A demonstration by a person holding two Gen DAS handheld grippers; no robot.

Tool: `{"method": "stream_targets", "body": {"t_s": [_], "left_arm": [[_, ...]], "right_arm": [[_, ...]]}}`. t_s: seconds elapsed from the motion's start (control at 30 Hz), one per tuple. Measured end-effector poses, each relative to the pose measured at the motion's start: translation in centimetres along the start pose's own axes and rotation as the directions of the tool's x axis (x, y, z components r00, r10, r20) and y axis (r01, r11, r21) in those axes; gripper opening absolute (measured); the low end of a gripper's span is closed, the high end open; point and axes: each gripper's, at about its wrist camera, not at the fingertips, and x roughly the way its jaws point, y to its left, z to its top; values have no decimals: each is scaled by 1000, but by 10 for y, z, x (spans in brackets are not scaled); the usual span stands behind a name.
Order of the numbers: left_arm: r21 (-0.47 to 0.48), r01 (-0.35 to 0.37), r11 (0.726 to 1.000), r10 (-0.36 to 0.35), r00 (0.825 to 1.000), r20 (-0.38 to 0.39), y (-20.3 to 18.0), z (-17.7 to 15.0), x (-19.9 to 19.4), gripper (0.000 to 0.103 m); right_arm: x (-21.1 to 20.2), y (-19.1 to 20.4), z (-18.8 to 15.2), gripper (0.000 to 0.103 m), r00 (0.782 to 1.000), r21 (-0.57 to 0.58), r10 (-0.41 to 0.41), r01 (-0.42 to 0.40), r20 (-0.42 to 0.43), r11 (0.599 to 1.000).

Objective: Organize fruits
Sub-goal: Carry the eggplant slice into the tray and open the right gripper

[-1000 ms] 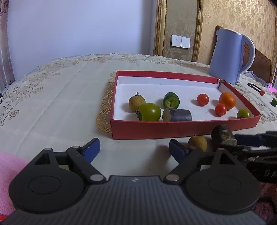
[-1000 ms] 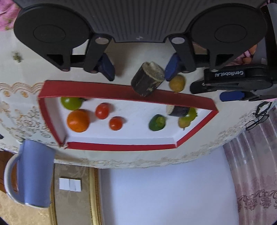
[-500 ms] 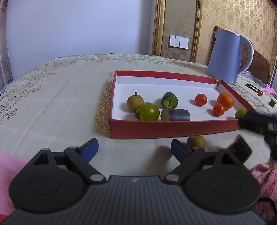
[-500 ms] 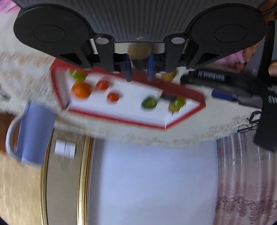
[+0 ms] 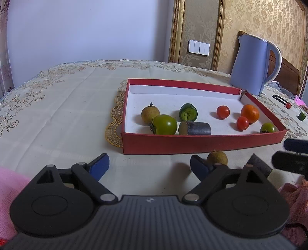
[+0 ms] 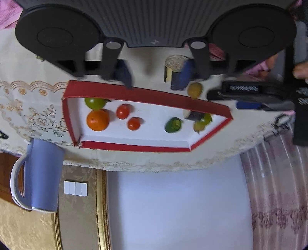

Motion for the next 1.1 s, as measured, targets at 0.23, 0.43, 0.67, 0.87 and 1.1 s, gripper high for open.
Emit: {"method": "stream_targets", "body": {"t_s": [0.23,0.43,0.67,0.87,1.1], "left_arm": [[-3,3,1000,-3,1000,1,0,-1,-1,91],[2,3,1000,-3,1000,-2,-1,-1,0,92],[-1,8,1000,-8,1000,-2,0,-1,0,92],[-1,8,1000,-8,1000,-2,1,-1,0,93],[1,10,1000,-10,1000,-5,0,0,1,94]], "right_arm": [[7,22,-4,69,998,-62,54,-55,-19,997],[24,31,-13,32,998,-106,54,-58,-45,993],[7,34,-2,32,998,-149,40,-33,48,988],[39,16,41,32,997,-127,-39,48,72,991],[96,-4,49,32,996,-64,-15,9,-88,998]]}}
